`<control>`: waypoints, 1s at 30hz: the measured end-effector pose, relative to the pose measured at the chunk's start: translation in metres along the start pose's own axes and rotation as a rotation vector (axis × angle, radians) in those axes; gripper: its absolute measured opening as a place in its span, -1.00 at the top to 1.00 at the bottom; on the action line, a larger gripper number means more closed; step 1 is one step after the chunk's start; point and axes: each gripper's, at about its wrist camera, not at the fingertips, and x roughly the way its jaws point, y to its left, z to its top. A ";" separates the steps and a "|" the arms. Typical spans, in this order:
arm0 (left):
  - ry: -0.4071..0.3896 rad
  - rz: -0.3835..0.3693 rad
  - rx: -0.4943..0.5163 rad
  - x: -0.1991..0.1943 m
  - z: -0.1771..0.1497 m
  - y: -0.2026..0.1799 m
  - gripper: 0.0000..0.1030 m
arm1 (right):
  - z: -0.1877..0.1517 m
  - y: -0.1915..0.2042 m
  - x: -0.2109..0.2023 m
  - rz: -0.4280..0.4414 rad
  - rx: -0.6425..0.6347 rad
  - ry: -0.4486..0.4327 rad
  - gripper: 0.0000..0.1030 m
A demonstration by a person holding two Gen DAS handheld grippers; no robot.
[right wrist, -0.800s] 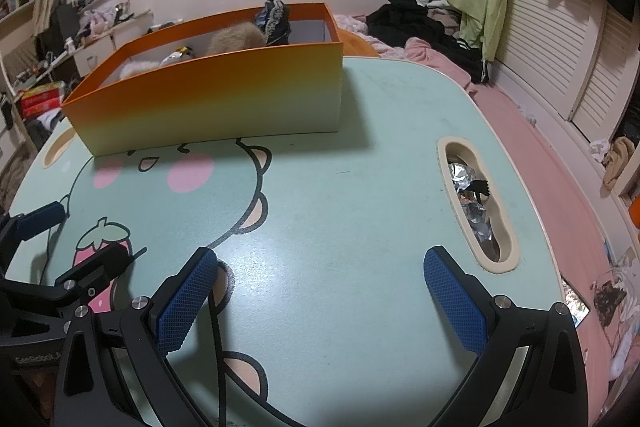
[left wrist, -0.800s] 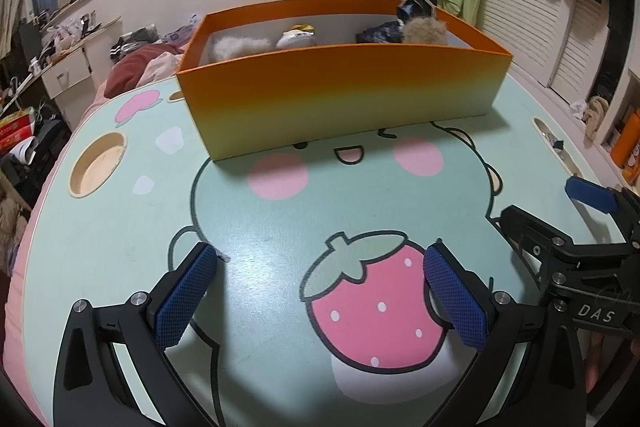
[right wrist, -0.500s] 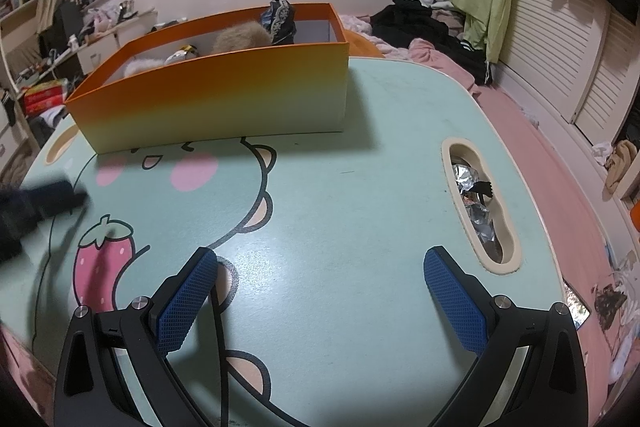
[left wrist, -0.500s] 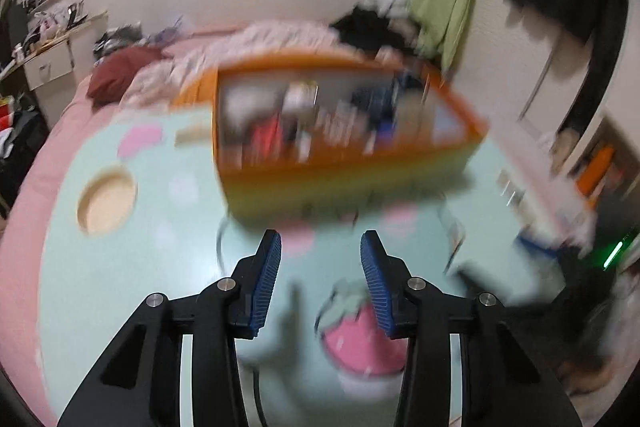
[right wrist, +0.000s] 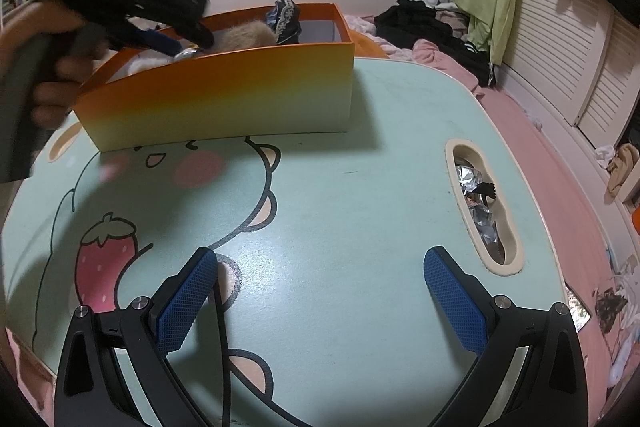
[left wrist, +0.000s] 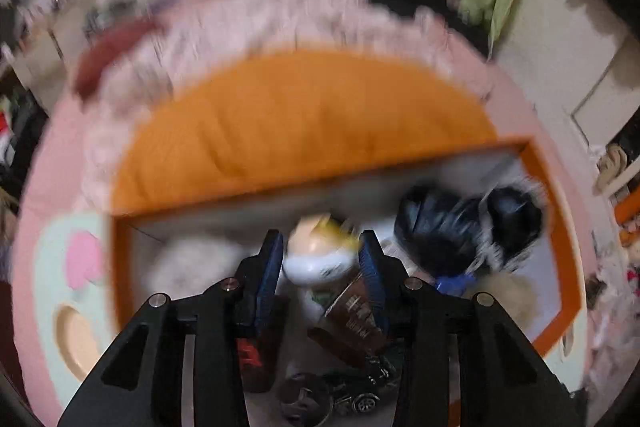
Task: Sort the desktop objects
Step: 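Reach the left gripper into the orange box and grasp the white doll keychain, then lift the doll keychain out and set it on the table with the left gripper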
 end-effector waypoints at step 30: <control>-0.306 -0.210 0.026 -0.081 -0.166 0.008 -0.42 | 0.000 0.004 0.003 0.002 -0.004 -0.002 -1.00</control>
